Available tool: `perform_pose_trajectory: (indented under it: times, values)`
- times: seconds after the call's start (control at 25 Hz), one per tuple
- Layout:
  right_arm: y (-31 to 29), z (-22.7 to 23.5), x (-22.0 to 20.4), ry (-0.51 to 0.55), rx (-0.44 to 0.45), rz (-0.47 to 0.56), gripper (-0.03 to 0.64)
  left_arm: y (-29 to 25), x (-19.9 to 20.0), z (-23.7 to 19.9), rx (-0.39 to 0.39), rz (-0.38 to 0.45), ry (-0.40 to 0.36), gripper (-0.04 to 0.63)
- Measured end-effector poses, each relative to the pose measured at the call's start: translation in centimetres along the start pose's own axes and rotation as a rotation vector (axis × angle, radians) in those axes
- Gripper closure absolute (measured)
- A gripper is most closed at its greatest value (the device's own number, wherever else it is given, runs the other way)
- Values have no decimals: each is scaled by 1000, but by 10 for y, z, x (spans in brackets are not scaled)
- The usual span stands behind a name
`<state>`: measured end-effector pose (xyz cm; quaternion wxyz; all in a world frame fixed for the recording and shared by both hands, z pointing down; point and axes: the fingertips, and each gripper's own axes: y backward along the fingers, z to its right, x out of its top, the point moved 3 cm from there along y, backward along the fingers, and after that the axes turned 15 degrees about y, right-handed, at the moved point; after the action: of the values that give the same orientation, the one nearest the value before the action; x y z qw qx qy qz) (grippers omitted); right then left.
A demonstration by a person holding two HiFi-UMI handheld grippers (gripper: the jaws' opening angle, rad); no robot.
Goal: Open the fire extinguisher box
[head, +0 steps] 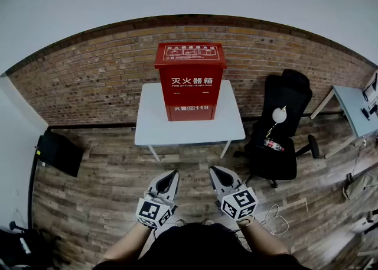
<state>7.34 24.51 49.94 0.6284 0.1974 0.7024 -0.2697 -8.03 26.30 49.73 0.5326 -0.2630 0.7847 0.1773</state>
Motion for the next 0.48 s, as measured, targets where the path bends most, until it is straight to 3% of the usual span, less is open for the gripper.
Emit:
perform_pose_trajectory:
  times: [0.48]
  values:
    - [-31,-27,5,17,-45,5,598,23,7,-42,-23,-11,0,546]
